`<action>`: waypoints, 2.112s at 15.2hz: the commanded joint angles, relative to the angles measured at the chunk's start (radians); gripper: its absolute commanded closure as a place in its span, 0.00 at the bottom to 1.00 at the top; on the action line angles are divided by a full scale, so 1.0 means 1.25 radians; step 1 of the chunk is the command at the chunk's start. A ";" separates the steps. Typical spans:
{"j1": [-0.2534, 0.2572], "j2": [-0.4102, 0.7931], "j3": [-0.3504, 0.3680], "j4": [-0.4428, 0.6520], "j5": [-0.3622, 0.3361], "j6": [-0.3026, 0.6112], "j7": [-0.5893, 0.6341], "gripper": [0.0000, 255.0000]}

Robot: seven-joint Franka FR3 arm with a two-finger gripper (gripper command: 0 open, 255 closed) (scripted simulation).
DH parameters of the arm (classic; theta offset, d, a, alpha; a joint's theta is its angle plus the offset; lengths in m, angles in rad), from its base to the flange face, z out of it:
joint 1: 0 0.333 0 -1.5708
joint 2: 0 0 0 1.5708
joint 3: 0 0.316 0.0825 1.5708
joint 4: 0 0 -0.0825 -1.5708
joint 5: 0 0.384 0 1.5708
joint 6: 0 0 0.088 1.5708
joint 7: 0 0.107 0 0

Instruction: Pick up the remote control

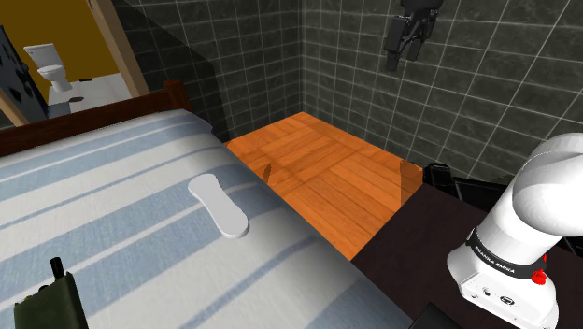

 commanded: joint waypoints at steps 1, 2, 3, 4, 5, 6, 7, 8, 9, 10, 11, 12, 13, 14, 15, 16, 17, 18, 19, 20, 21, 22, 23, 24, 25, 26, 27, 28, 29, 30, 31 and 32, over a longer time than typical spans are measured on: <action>0.000 0.000 0.000 0.000 0.000 0.000 0.000 0.00; 0.005 0.009 0.015 -0.003 0.009 0.010 0.017 0.00; 0.010 0.018 0.031 -0.006 0.018 0.020 0.033 0.00; 0.015 0.029 0.046 -0.007 0.026 0.030 0.050 0.00; 0.020 0.040 0.062 -0.008 0.035 0.040 0.067 0.00; 0.025 0.053 0.077 -0.007 0.043 0.051 0.083 0.00; 0.030 0.066 0.093 -0.006 0.050 0.061 0.100 0.00; 0.034 0.080 0.108 -0.004 0.057 0.072 0.116 0.00; 0.039 0.095 0.124 -0.001 0.063 0.082 0.133 0.00; 0.043 0.111 0.139 0.003 0.069 0.093 0.149 0.00; 0.047 0.127 0.154 0.008 0.075 0.103 0.166 0.00; 0.050 0.144 0.170 0.013 0.079 0.114 0.182 0.00; 0.054 0.162 0.185 0.020 0.083 0.124 0.199 0.00; 0.057 0.181 0.200 0.027 0.087 0.134 0.216 0.00; 0.060 0.201 0.216 0.036 0.089 0.144 0.233 0.00; 0.063 0.221 0.231 0.045 0.090 0.154 0.250 0.00; 0.065 0.242 0.246 0.055 0.091 0.164 0.267 0.00; 0.067 0.264 0.261 0.066 0.091 0.173 0.285 0.00; 0.069 0.287 0.276 0.078 0.089 0.182 0.303 0.00; 0.071 0.310 0.291 0.091 0.086 0.191 0.321 0.00; 0.073 0.334 0.306 0.105 0.083 0.200 0.339 0.00; 0.075 0.359 0.321 0.119 0.077 0.208 0.358 0.00; 0.077 0.385 0.335 0.135 0.071 0.215 0.378 0.00; 0.080 0.411 0.350 0.152 0.063 0.222 0.398 0.00; 0.082 0.439 0.364 0.169 0.054 0.228 0.418 0.00; 0.085 0.467 0.377 0.188 0.043 0.234 0.439 0.00; 0.089 0.496 0.390 0.207 0.031 0.239 0.460 0.00; 0.094 0.526 0.402 0.228 0.017 0.243 0.481 0.00; 0.099 0.557 0.413 0.249 0.002 0.246 0.503 0.00; 0.106 0.588 0.423 0.272 -0.014 0.249 0.525 0.00; 0.114 0.620 0.432 0.296 -0.031 0.250 0.547 0.00; 0.123 0.653 0.439 0.321 -0.049 0.250 0.569 0.00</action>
